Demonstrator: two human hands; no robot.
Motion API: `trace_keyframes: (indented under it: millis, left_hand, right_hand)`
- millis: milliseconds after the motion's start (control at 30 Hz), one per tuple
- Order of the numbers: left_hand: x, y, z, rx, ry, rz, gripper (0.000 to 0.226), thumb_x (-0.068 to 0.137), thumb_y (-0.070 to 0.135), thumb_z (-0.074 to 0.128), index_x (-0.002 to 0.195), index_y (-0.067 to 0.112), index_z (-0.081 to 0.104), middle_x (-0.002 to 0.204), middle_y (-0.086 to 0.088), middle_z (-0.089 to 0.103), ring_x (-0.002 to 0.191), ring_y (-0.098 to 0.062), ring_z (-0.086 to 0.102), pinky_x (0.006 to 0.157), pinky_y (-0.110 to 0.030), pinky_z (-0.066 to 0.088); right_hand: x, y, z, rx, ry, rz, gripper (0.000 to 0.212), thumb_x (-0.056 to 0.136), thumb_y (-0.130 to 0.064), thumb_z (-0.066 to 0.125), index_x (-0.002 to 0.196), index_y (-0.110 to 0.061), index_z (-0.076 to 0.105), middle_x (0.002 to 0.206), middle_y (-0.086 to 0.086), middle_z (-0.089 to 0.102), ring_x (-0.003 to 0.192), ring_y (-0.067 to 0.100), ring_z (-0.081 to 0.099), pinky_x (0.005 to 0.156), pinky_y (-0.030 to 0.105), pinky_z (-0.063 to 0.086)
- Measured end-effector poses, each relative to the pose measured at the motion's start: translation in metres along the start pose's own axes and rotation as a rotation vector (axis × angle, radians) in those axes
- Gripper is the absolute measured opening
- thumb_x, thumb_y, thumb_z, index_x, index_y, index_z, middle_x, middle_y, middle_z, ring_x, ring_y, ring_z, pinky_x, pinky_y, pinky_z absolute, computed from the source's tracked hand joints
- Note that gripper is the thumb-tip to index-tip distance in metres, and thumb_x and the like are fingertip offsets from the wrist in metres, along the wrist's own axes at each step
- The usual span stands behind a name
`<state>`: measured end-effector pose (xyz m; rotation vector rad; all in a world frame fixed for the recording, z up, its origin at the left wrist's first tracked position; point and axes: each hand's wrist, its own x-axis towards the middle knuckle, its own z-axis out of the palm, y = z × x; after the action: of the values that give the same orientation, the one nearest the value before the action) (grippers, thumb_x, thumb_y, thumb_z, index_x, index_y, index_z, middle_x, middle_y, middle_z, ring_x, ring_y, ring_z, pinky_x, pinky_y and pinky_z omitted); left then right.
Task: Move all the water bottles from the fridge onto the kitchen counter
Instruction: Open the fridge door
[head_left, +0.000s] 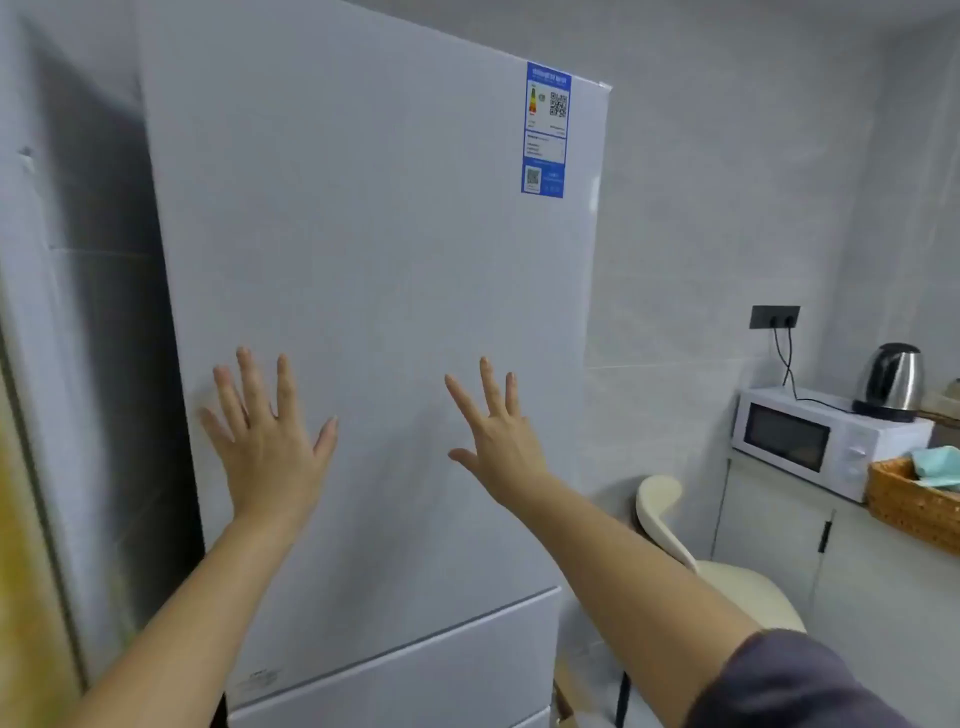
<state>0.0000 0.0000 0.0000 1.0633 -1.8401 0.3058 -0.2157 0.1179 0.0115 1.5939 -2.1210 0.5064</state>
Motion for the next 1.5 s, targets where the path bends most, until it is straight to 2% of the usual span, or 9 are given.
trace_keyframes:
  millis: [133, 267, 467, 667, 867, 1067, 1200, 1367, 1500]
  left_hand:
    - [0.008, -0.02, -0.002, -0.034, 0.008, -0.119, 0.095, 0.085, 0.036, 0.069, 0.153, 0.007, 0.011, 0.159, -0.026, 0.0, 0.145, -0.046, 0.002, 0.105, -0.071, 0.024]
    - [0.018, -0.031, -0.003, -0.195, 0.069, -0.194, 0.11, 0.079, 0.038, 0.076, 0.154, 0.017, -0.001, 0.16, -0.02, -0.006, 0.142, -0.047, 0.016, 0.099, -0.064, 0.04]
    - [0.026, -0.035, -0.007, -0.372, 0.117, -0.36, 0.127, 0.064, 0.039, 0.088, 0.153, 0.018, 0.0, 0.143, -0.024, 0.03, 0.128, -0.042, 0.033, 0.097, -0.058, 0.043]
    - [0.029, -0.04, -0.015, -0.497, 0.096, -0.437, 0.11, 0.058, 0.033, 0.091, 0.144, 0.016, 0.025, 0.136, -0.019, 0.035, 0.124, -0.038, 0.038, 0.092, -0.057, 0.047]
    - [0.021, -0.035, -0.03, -0.498, 0.082, -0.423, 0.102, 0.059, 0.034, 0.091, 0.139, 0.015, 0.03, 0.132, -0.018, 0.038, 0.116, -0.038, 0.045, 0.086, -0.054, 0.048]
    - [-0.004, -0.039, -0.053, -0.652, 0.152, -0.356, 0.076, 0.071, 0.03, 0.083, 0.13, 0.009, 0.039, 0.128, -0.014, 0.044, 0.105, -0.021, 0.047, 0.085, -0.041, 0.047]
    - [-0.028, -0.02, -0.069, -0.856, 0.087, -0.34, 0.067, 0.08, 0.026, 0.075, 0.129, 0.023, 0.031, 0.122, -0.002, 0.047, 0.105, -0.02, 0.052, 0.076, -0.03, 0.045]
    - [-0.062, 0.012, -0.095, -0.895, 0.135, -0.275, 0.061, 0.077, 0.034, 0.074, 0.107, 0.053, 0.025, 0.12, 0.002, 0.045, 0.106, -0.021, 0.055, 0.077, -0.032, 0.049]
    - [-0.083, 0.038, -0.111, -0.908, 0.122, -0.301, 0.079, 0.077, 0.032, 0.077, 0.138, 0.03, 0.028, 0.132, 0.002, 0.045, 0.115, -0.017, 0.052, 0.087, -0.031, 0.048]
  right_hand:
    - [0.019, -0.005, 0.014, 0.028, -0.002, 0.036, 0.104, 0.089, -0.04, 0.067, 0.149, -0.047, -0.017, 0.159, 0.001, -0.032, 0.148, 0.042, -0.014, 0.101, 0.055, 0.046]
    - [0.034, -0.007, 0.024, 0.047, 0.011, 0.04, 0.11, 0.087, -0.036, 0.071, 0.147, -0.05, -0.02, 0.157, 0.002, -0.035, 0.147, 0.043, -0.015, 0.098, 0.051, 0.05]
    - [0.034, -0.007, 0.031, 0.078, 0.062, 0.046, 0.113, 0.087, -0.029, 0.072, 0.145, -0.051, -0.022, 0.156, 0.001, -0.037, 0.147, 0.042, -0.019, 0.096, 0.05, 0.051]
    - [0.034, -0.007, 0.032, 0.095, 0.067, 0.048, 0.112, 0.087, -0.027, 0.072, 0.145, -0.051, -0.02, 0.154, -0.002, -0.039, 0.146, 0.042, -0.02, 0.096, 0.052, 0.051]
    - [0.031, -0.004, 0.032, 0.107, 0.08, 0.049, 0.114, 0.086, -0.024, 0.073, 0.142, -0.055, -0.022, 0.155, -0.004, -0.039, 0.147, 0.039, -0.02, 0.095, 0.052, 0.052]
    - [0.011, 0.006, 0.015, 0.124, 0.075, 0.002, 0.112, 0.085, -0.03, 0.074, 0.143, -0.053, -0.018, 0.157, -0.004, -0.034, 0.149, 0.036, -0.015, 0.089, 0.043, 0.056]
    - [-0.01, 0.01, -0.005, 0.191, 0.003, -0.003, 0.107, 0.087, -0.037, 0.071, 0.147, -0.052, -0.016, 0.159, -0.005, -0.03, 0.151, 0.032, -0.009, 0.098, 0.044, 0.05]
    - [-0.051, 0.017, -0.035, 0.357, -0.133, -0.026, 0.091, 0.093, -0.042, 0.062, 0.152, -0.047, -0.007, 0.162, -0.009, -0.021, 0.152, 0.024, 0.001, 0.11, 0.044, 0.037]
    - [-0.083, 0.02, -0.059, 0.504, -0.188, -0.033, 0.084, 0.096, -0.04, 0.059, 0.153, -0.045, -0.002, 0.164, -0.011, -0.013, 0.15, 0.018, 0.017, 0.112, 0.035, 0.032]
